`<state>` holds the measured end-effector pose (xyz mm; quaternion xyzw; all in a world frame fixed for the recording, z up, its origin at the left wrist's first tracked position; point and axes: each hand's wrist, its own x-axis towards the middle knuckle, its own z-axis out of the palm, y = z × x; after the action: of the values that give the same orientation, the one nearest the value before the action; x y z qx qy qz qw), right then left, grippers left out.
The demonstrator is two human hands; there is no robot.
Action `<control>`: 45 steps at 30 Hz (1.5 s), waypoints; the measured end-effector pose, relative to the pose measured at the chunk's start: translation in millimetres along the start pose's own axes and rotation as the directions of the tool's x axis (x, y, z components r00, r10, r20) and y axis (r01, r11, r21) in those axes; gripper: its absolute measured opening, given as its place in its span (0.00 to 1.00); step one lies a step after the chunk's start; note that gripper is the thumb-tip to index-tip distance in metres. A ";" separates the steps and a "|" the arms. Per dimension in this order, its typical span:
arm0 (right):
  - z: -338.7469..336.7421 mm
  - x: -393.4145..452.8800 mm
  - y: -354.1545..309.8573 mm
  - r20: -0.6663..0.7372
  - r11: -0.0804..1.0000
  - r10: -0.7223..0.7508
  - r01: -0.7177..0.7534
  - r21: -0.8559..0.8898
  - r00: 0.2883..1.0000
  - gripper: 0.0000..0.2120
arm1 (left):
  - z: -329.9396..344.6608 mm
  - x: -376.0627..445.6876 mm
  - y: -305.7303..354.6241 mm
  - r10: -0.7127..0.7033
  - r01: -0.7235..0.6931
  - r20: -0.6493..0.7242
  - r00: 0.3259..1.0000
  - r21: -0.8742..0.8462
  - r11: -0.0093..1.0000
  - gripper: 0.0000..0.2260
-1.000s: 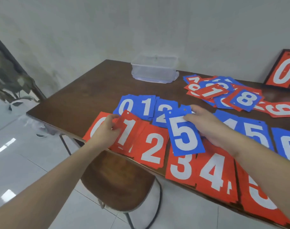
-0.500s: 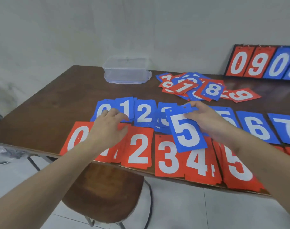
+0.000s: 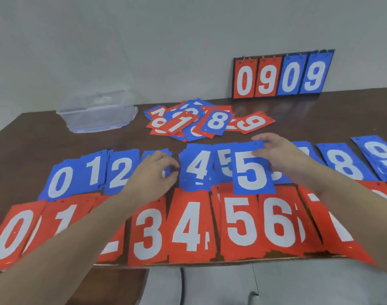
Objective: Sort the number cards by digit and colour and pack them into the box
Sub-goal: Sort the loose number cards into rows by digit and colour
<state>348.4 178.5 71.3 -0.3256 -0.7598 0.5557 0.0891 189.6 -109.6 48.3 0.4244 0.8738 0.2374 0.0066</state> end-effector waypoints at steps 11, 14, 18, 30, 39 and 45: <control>-1.4 74.7 -6.0 0.212 0.983 -0.117 0.143 -0.115 0.970 0.12 | 29.0 65.5 48.2 -0.163 0.163 -0.017 0.987 0.032 0.986 0.09; 5.6 90.6 -4.2 0.247 0.925 -0.200 0.266 -0.272 0.948 0.12 | 31.8 74.9 50.1 -0.216 0.216 -0.022 0.976 0.006 0.976 0.09; 10.9 108.6 2.8 0.276 0.833 -0.246 0.349 -0.430 0.929 0.12 | 35.8 84.5 51.6 -0.203 0.204 -0.022 0.979 0.060 0.977 0.09; -22.2 169.8 1.9 0.107 0.726 -0.307 0.305 -0.616 0.946 0.21 | 28.8 151.6 18.3 -0.414 0.409 -0.059 0.908 -0.075 0.909 0.09; -27.6 206.6 11.9 -0.048 0.628 0.010 -0.044 -0.777 0.999 0.49 | 31.5 218.6 -42.2 -0.527 0.527 -0.028 0.850 0.081 0.846 0.29; -34.3 209.7 5.9 0.032 0.594 -0.063 0.063 -0.802 0.997 0.43 | 35.8 232.6 -61.4 -0.544 0.508 0.129 0.829 0.233 0.829 0.39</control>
<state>205.9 331.0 31.0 -0.3037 -0.9394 0.1517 -0.0470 3.0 45.9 34.9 0.1858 0.9707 0.1009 0.1146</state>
